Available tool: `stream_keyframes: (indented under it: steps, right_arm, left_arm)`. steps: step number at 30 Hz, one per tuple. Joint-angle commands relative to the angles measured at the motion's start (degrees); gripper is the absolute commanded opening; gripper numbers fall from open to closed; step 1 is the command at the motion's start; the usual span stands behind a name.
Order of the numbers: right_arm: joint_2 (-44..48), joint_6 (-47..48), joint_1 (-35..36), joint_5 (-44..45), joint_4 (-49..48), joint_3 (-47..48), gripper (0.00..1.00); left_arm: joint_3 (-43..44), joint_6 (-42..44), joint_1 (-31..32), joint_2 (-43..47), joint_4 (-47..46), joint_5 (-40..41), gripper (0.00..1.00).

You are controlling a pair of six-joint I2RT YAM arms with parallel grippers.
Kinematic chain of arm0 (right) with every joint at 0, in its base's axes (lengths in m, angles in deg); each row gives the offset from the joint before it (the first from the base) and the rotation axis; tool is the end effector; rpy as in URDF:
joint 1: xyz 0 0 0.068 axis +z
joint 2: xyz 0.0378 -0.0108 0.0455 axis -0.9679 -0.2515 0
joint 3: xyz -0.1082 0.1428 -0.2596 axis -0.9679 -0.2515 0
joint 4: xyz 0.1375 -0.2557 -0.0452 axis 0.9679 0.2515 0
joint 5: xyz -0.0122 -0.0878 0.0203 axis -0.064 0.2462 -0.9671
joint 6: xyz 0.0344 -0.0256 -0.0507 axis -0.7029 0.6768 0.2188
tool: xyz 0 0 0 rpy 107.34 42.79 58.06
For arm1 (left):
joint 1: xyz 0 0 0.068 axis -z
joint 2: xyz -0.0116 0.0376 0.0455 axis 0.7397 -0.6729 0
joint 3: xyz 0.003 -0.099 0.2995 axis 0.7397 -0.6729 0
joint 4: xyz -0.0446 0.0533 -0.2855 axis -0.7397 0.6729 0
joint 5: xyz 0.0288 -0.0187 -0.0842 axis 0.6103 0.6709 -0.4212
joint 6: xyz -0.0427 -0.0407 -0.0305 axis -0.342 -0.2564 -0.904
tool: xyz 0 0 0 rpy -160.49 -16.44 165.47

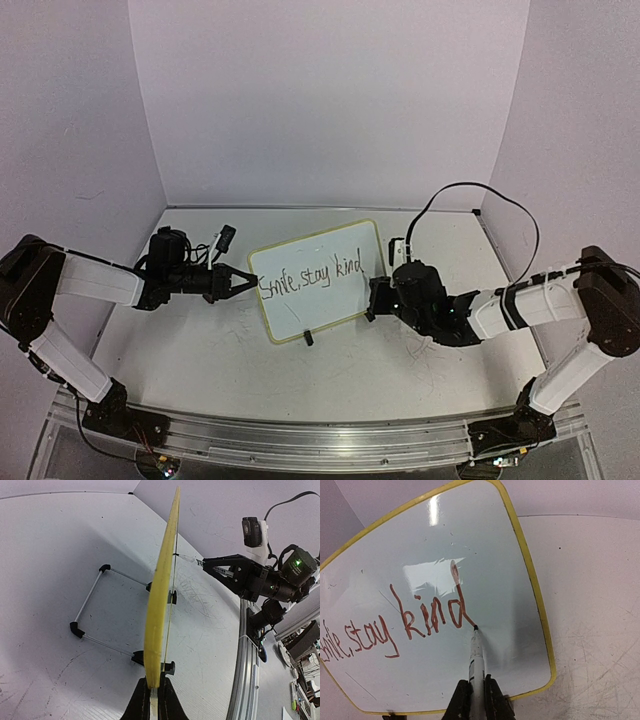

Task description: Write a sentence on the whiteboard

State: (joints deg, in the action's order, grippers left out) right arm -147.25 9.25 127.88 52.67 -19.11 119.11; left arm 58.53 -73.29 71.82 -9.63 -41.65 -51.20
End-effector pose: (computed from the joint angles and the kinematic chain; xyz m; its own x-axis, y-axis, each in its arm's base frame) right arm 0.2341 0.2721 0.1989 -0.4698 0.1261 -0.8737 -0.3412 0.8869 0.3115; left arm 0.2779 -0.1663 0.1946 -0.5916 0.0709 -0.8031 0.7580 0.3884 -0.5240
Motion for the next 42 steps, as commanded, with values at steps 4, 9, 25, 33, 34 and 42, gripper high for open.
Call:
stream_keyframes:
  steps: [4, 9, 25, 33, 34, 42]
  right_arm:
    - [5.0, 1.3, 0.6, -0.3, -0.9, -1.1, 0.0]
    - [5.2, 0.7, 0.4, 0.8, -1.6, -1.9, 0.0]
    - [0.8, 1.8, -1.0, 1.7, -2.8, 1.2, 0.0]
    - [21.7, 2.0, -0.3, -3.1, 8.6, -4.5, 0.0]
    - [23.5, 2.6, -0.4, -2.3, 9.7, -5.1, 0.0]
    - [26.1, 9.9, -3.1, 2.0, 10.1, -4.5, 0.0]
  left_arm:
    - [0.9, 0.9, -0.3, 0.8, 2.2, 0.5, 0.0]
    - [0.9, 0.9, -0.2, 0.9, 2.2, 0.5, 0.0]
    - [0.9, 0.8, -0.2, 0.8, 2.2, 0.3, 0.0]
    - [1.4, 0.3, -0.3, 1.8, 2.4, 2.2, 0.12]
    - [1.4, 0.1, -0.2, 2.3, 2.4, 2.7, 0.19]
    - [2.5, -2.3, -0.2, 11.5, 6.4, 8.0, 0.67]
